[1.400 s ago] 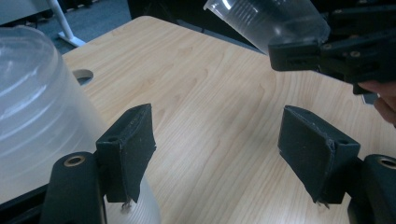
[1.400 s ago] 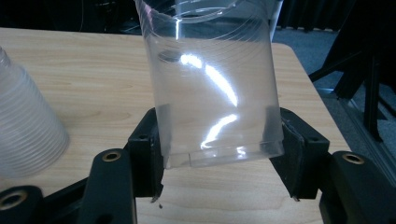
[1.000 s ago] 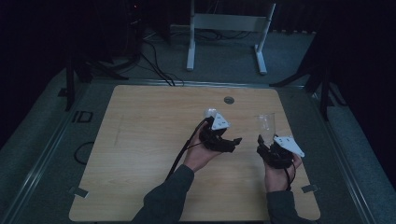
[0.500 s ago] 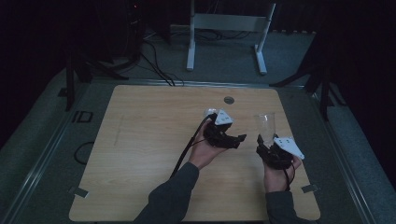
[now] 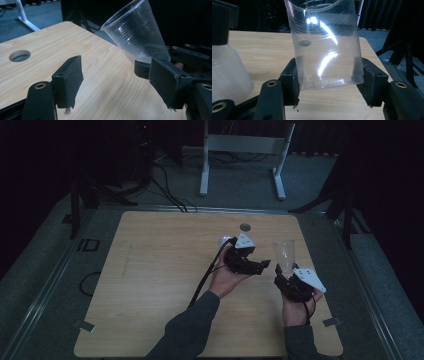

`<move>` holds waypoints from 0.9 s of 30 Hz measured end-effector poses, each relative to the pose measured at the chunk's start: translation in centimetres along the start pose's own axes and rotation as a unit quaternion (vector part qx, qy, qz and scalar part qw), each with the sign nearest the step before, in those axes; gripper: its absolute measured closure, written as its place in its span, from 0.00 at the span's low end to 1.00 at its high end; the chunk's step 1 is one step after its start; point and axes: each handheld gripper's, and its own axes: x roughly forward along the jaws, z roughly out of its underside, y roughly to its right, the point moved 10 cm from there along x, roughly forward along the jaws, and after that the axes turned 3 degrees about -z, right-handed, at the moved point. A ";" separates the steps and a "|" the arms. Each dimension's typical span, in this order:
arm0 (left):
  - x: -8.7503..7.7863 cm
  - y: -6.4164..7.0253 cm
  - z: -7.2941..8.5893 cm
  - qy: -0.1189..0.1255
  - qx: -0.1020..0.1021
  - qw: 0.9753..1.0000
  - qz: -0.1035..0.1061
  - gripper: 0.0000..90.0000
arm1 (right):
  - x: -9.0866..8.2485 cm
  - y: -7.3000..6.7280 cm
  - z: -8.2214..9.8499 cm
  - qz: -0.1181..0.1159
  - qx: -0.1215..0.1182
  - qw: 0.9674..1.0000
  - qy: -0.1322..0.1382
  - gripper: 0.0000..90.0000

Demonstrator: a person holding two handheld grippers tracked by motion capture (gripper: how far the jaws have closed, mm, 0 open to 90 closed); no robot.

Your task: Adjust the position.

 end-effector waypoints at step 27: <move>2.5 1.8 -1.4 -0.002 -0.051 0.997 0.063 0.22 | -0.5 -1.0 -0.5 -0.012 -0.006 1.000 0.024 0.46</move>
